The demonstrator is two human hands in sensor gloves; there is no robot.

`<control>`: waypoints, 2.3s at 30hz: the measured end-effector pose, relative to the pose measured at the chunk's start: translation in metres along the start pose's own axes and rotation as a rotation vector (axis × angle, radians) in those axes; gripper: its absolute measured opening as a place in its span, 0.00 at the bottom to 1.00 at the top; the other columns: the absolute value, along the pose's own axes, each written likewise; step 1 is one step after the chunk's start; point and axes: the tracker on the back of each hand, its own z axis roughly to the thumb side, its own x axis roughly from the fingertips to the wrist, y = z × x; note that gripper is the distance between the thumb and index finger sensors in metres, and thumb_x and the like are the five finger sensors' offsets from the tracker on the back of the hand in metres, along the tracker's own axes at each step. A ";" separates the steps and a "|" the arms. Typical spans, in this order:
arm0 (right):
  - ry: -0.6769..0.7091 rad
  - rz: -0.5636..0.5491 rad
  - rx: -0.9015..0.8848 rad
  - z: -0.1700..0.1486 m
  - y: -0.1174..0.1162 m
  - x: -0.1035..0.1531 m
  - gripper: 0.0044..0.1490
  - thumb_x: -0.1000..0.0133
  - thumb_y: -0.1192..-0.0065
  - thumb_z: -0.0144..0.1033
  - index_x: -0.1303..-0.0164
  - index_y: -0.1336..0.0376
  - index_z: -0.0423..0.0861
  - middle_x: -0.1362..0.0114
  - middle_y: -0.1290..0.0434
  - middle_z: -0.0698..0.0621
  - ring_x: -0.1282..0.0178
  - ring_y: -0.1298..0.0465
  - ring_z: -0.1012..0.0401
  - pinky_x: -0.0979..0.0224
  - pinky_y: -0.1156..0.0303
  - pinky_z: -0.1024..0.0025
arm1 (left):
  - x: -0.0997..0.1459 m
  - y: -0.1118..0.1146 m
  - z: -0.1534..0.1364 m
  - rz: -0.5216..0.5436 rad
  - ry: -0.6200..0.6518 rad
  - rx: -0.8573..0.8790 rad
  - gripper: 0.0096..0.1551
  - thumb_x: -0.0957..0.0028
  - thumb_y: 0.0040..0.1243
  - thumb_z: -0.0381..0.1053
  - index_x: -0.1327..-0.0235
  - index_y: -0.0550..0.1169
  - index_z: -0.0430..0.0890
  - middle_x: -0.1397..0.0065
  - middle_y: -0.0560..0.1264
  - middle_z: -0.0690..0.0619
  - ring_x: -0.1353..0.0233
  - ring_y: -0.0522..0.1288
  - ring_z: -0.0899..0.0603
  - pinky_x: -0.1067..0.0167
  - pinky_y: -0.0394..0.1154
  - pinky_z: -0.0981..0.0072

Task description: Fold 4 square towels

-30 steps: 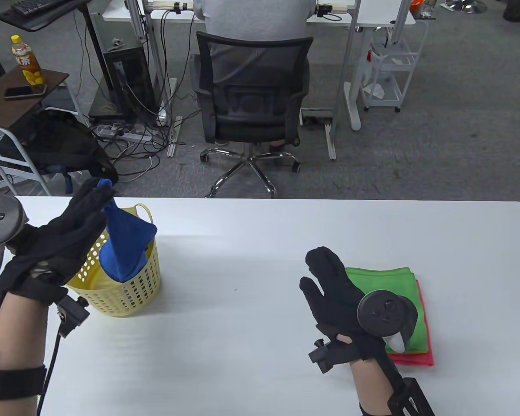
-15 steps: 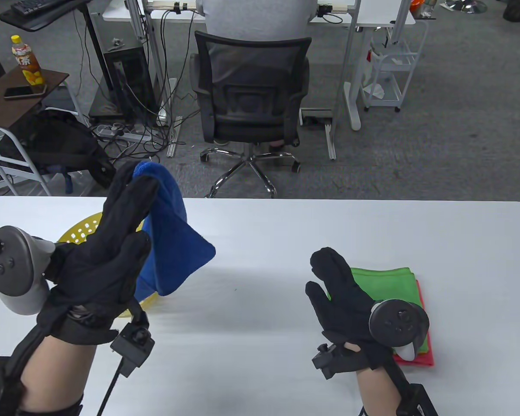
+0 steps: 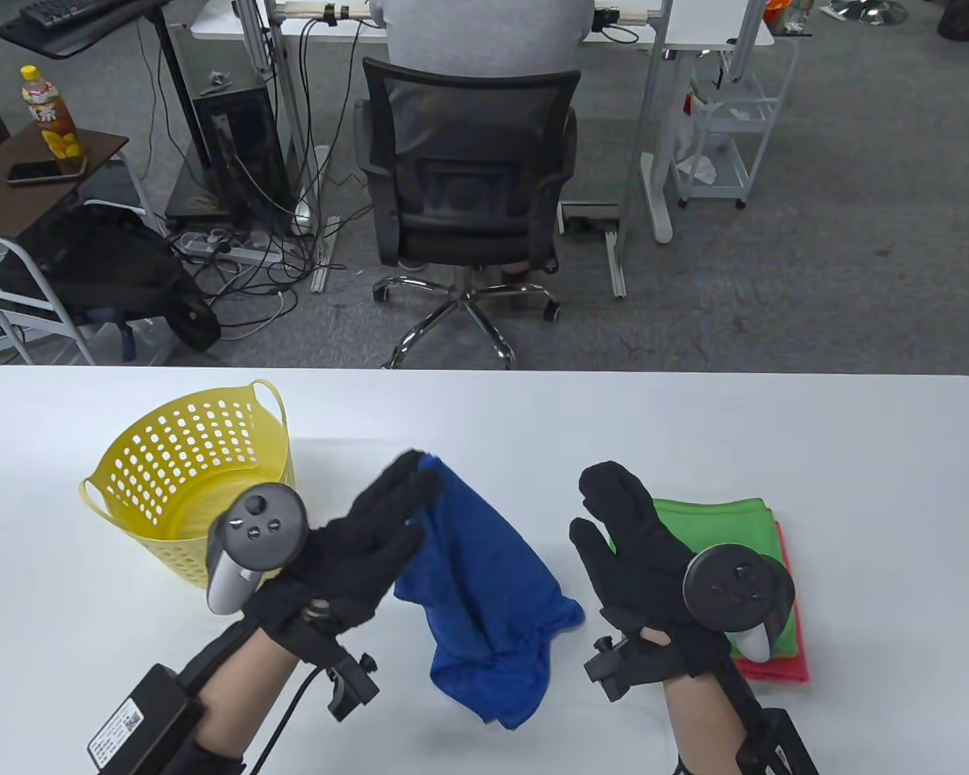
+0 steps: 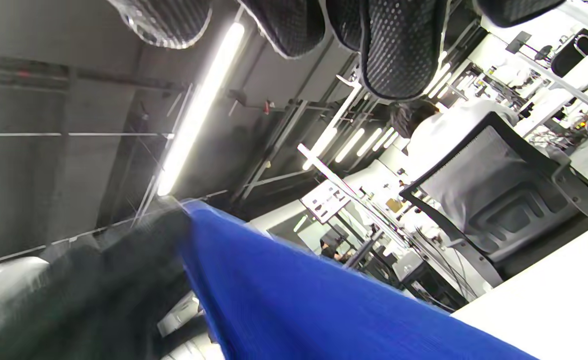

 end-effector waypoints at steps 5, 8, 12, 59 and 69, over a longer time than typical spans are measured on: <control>-0.054 0.080 0.040 -0.014 -0.021 -0.006 0.44 0.37 0.46 0.49 0.18 0.44 0.35 0.18 0.43 0.22 0.29 0.30 0.36 0.31 0.45 0.23 | 0.002 0.041 -0.065 -0.137 -0.136 0.021 0.37 0.40 0.48 0.64 0.16 0.64 0.54 0.09 0.46 0.49 0.11 0.44 0.33 0.17 0.46 0.34; -0.068 0.099 0.058 -0.018 -0.027 -0.008 0.44 0.37 0.46 0.50 0.18 0.44 0.34 0.18 0.43 0.23 0.30 0.30 0.36 0.31 0.45 0.23 | 0.009 0.035 -0.079 -0.002 -0.165 -0.082 0.37 0.40 0.49 0.64 0.16 0.63 0.57 0.09 0.50 0.50 0.10 0.48 0.34 0.17 0.46 0.34; -0.067 0.101 0.064 -0.018 -0.031 -0.009 0.44 0.37 0.46 0.50 0.18 0.44 0.34 0.18 0.42 0.23 0.30 0.29 0.36 0.31 0.45 0.23 | 0.011 0.034 -0.102 0.110 -0.312 -0.365 0.37 0.41 0.55 0.62 0.18 0.66 0.55 0.12 0.60 0.50 0.12 0.56 0.34 0.17 0.49 0.34; -0.057 0.631 0.453 -0.061 -0.137 -0.014 0.46 0.41 0.33 0.35 0.14 0.52 0.53 0.12 0.53 0.28 0.18 0.47 0.31 0.29 0.53 0.20 | 0.107 0.041 -0.065 0.127 -0.258 -0.742 0.22 0.42 0.57 0.52 0.34 0.78 0.53 0.43 0.83 0.56 0.30 0.79 0.44 0.19 0.58 0.35; 0.199 0.768 0.402 -0.012 -0.200 0.015 0.26 0.43 0.33 0.40 0.35 0.30 0.48 0.12 0.57 0.30 0.17 0.55 0.31 0.28 0.55 0.22 | 0.082 0.012 -0.017 0.079 -0.238 -0.664 0.25 0.46 0.51 0.63 0.44 0.79 0.52 0.56 0.82 0.57 0.34 0.80 0.46 0.20 0.60 0.37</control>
